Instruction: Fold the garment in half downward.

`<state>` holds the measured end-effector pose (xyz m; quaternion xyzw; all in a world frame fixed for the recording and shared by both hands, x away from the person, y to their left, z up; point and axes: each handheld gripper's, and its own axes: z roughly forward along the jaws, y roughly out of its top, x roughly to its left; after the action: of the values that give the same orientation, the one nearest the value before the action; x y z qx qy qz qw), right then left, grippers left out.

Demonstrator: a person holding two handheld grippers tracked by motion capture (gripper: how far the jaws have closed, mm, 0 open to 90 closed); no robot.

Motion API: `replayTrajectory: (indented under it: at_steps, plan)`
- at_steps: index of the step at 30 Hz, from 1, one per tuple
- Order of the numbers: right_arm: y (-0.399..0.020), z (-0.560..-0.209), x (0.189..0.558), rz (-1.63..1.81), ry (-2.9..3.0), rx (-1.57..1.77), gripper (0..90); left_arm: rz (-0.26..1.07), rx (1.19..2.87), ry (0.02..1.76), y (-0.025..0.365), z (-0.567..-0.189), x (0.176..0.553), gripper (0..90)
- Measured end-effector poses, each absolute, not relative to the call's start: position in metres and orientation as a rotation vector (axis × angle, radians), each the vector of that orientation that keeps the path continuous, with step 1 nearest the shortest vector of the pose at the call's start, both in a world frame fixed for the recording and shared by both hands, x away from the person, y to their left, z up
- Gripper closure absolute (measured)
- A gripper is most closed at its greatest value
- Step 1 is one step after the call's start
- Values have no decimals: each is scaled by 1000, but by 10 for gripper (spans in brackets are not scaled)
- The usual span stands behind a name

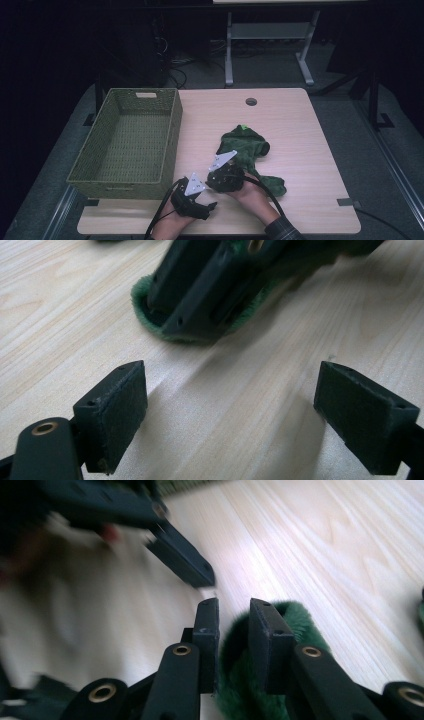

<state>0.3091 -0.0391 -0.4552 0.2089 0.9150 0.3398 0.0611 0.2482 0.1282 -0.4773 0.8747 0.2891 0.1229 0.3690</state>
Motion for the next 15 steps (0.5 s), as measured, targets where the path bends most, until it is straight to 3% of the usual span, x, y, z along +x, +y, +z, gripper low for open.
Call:
replayTrajectory:
  at_steps: [6,15]
  plan:
    - [-40,-462,306,1016,2751,655,846,315,2243,743,128,-477,248,132]
    - [-47,-454,301,1118,2775,627,858,319,2248,740,128,-477,248,131]
